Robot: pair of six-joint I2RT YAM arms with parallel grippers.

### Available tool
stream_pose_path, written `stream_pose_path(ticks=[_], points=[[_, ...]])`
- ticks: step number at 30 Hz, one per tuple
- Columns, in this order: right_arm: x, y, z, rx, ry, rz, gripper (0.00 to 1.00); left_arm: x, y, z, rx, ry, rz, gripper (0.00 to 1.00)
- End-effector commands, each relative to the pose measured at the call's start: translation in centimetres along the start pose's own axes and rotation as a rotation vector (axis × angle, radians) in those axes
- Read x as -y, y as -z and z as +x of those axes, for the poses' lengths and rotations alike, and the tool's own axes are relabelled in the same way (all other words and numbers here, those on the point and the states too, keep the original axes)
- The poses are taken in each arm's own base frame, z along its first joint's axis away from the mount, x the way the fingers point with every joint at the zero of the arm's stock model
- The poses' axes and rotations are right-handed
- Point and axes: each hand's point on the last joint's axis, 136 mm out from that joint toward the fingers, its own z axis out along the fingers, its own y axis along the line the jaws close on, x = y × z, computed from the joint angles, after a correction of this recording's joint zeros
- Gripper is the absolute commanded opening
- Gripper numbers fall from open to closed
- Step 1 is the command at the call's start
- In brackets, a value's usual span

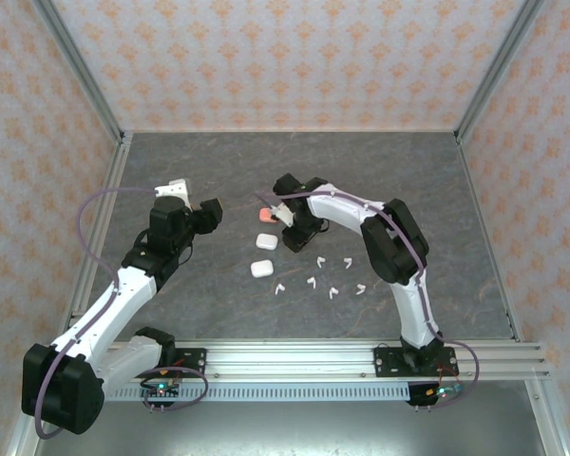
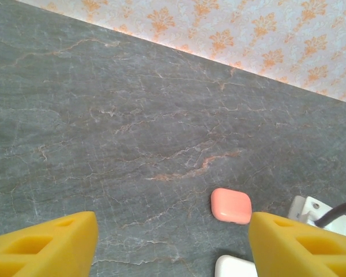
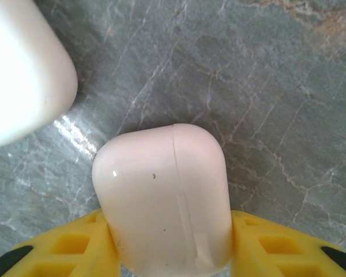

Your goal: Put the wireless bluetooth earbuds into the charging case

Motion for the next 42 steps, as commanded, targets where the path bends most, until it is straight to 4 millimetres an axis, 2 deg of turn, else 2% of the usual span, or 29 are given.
stream_pose_path(ticks=[1, 4, 10, 14, 18, 22, 28, 34, 42], points=[[-0.1, 4.5, -1.0, 0.128, 0.01, 0.027, 0.43, 0.8, 0.9, -1.6, 0.022, -0.018, 0.034, 0.69], [-0.4, 8.0, -1.5, 0.244, 0.016, 0.033, 0.43, 2.9, 1.5, -2.5, 0.024, -0.021, 0.133, 0.68], [-1.2, 15.5, -2.4, 0.517, 0.082, 0.066, 0.43, 9.1, 4.6, -5.7, 0.053, -0.033, 0.44, 0.65], [-2.2, 19.9, -2.9, 0.669, 0.162, 0.068, 0.43, 13.6, 6.7, -6.7, -0.008, -0.059, 0.681, 0.65], [-3.2, 23.1, -3.0, 0.773, 0.244, 0.067, 0.43, 16.2, 7.3, -6.8, -0.108, -0.021, 0.827, 0.63], [-3.4, 24.7, -2.8, 0.823, 0.296, 0.105, 0.42, 17.3, 7.1, -6.4, -0.18, 0.002, 0.893, 0.62], [-3.5, 25.6, -2.5, 0.855, 0.343, 0.137, 0.42, 19.2, 6.9, -4.8, -0.264, -0.009, 0.958, 0.63], [-3.8, 25.7, -2.5, 0.862, 0.364, 0.131, 0.42, 21.2, 6.3, -3.1, -0.321, -0.039, 0.986, 0.63], [-4.2, 25.7, -2.5, 0.866, 0.368, 0.113, 0.42, 22.0, 4.9, -1.9, -0.365, -0.027, 0.982, 0.6]])
